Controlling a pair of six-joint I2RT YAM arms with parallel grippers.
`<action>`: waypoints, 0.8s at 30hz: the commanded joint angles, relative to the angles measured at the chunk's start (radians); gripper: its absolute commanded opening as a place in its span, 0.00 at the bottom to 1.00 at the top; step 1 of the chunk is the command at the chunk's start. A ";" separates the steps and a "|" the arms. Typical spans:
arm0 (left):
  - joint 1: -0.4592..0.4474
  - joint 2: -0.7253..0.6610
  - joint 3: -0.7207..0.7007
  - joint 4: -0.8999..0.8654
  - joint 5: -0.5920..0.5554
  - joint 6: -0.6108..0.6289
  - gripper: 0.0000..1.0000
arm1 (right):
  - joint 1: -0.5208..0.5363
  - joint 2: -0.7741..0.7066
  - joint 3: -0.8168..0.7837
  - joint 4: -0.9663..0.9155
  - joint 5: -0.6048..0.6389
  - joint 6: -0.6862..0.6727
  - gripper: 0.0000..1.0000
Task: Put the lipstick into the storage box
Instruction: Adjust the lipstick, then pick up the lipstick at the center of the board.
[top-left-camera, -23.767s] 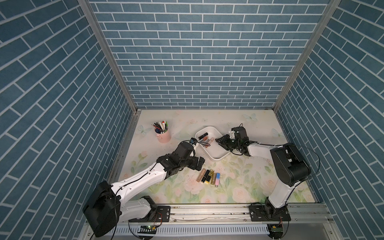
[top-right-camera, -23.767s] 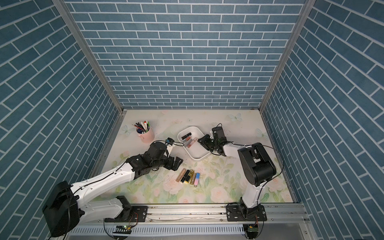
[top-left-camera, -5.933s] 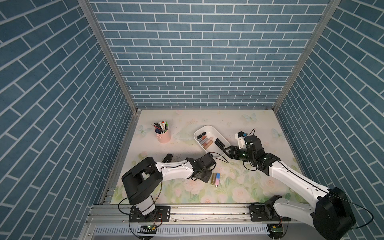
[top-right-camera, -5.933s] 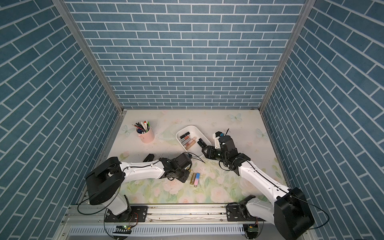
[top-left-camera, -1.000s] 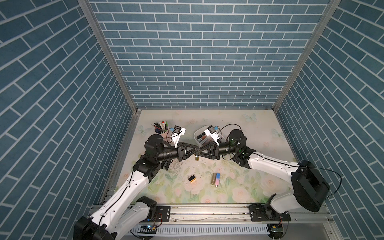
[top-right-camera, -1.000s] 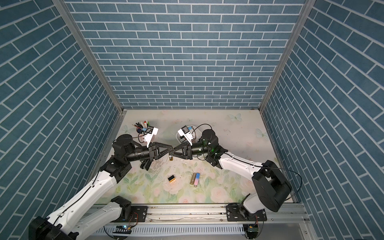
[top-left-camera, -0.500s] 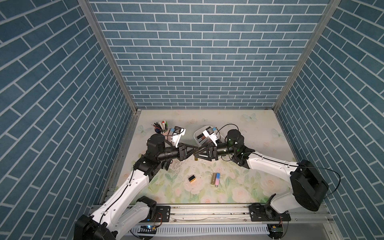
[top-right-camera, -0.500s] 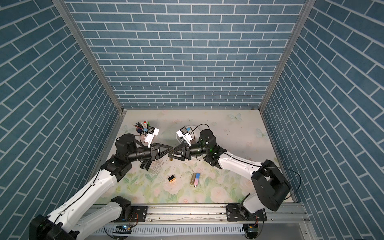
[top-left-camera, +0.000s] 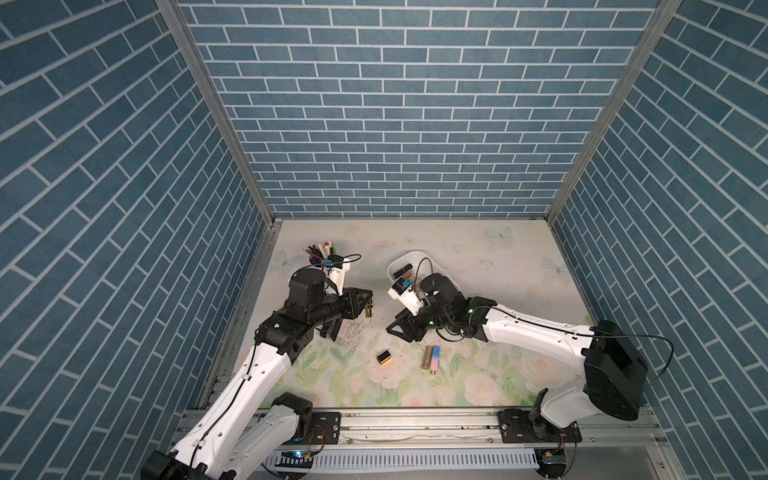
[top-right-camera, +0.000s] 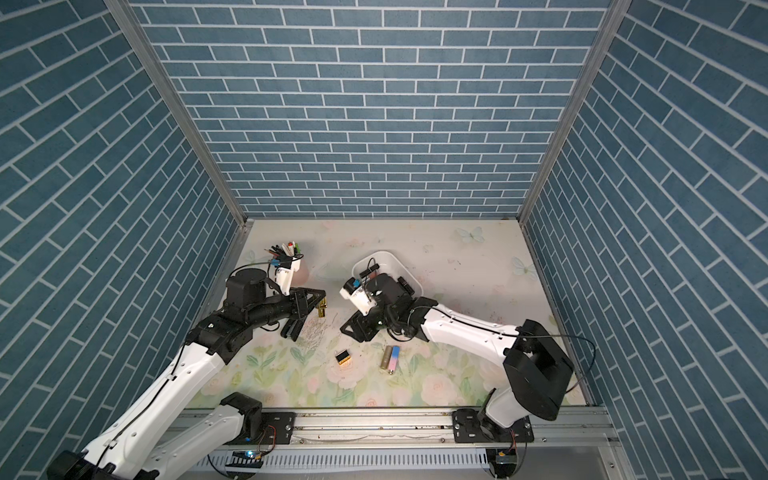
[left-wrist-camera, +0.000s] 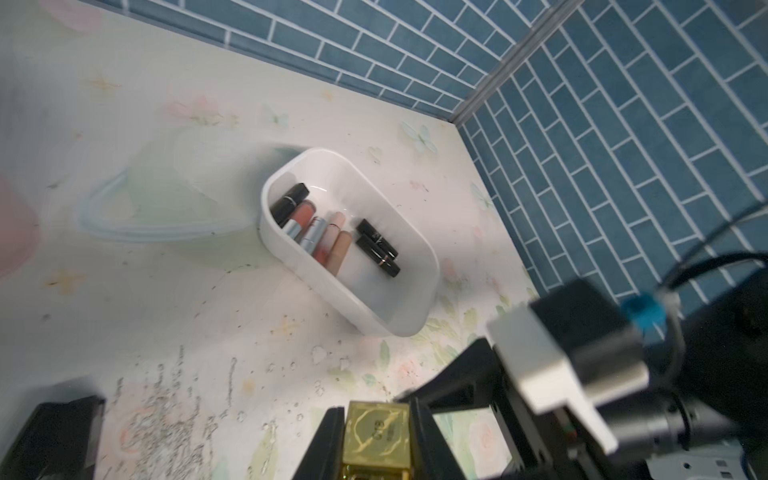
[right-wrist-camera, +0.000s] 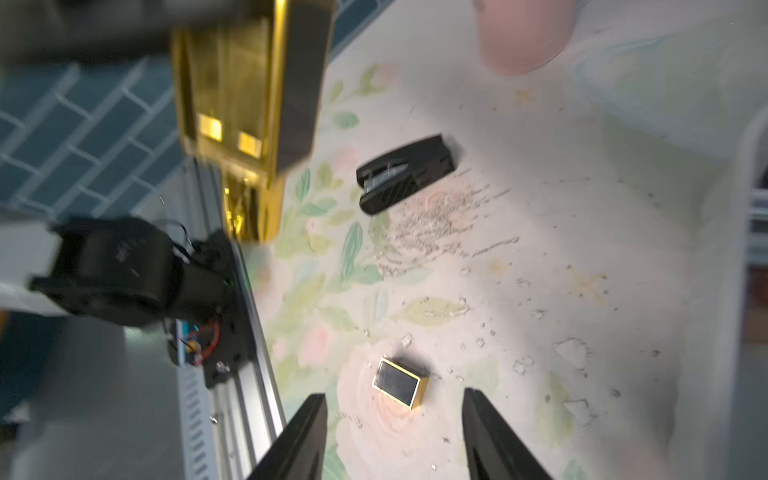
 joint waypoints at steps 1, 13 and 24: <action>0.019 -0.034 0.012 -0.099 -0.139 0.026 0.14 | 0.090 0.046 0.001 -0.099 0.172 -0.297 0.58; 0.056 -0.113 0.024 -0.232 -0.320 0.007 0.17 | 0.114 0.115 -0.061 -0.002 0.110 -0.815 0.62; 0.064 -0.140 0.029 -0.229 -0.308 0.003 0.17 | 0.082 0.307 0.130 -0.153 0.109 -0.979 0.62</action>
